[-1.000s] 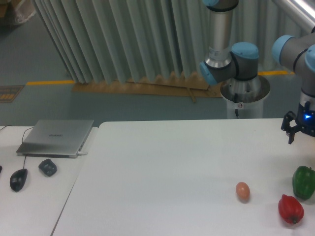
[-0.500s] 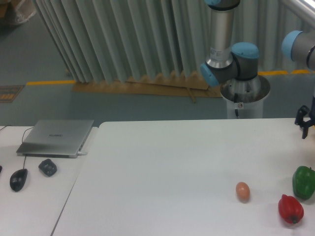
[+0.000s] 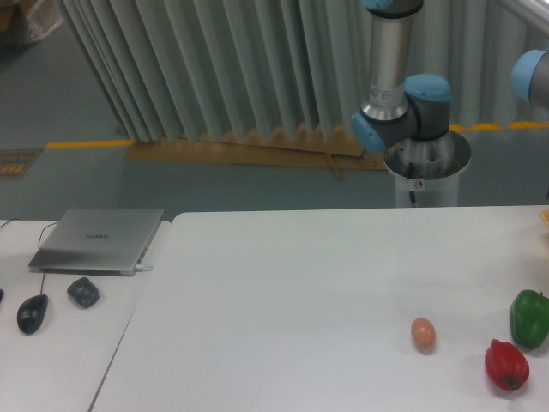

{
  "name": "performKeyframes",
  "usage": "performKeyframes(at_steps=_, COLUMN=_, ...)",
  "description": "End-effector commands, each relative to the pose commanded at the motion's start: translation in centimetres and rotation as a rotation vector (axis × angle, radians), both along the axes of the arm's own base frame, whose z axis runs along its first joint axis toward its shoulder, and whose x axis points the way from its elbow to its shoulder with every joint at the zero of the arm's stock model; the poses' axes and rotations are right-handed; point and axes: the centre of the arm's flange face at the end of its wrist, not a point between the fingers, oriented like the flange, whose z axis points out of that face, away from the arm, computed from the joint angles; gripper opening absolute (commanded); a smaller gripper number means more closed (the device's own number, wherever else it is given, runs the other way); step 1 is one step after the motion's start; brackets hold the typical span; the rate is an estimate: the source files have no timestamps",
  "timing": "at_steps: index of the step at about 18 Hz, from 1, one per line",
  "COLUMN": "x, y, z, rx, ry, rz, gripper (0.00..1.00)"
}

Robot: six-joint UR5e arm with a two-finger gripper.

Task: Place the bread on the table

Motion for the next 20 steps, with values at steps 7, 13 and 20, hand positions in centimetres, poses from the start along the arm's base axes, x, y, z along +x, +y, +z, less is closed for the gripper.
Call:
performKeyframes(at_steps=7, x=-0.5, y=-1.3, z=-1.0, rx=-0.078, ry=-0.003, rz=-0.154, gripper=1.00)
performKeyframes(at_steps=13, x=-3.9, y=-2.2, z=1.4, rx=0.027, ry=0.073, rz=0.047, gripper=1.00)
performKeyframes(at_steps=20, x=-7.9, y=-2.1, z=-1.9, rx=0.101, ry=0.138, rz=0.281, gripper=1.00)
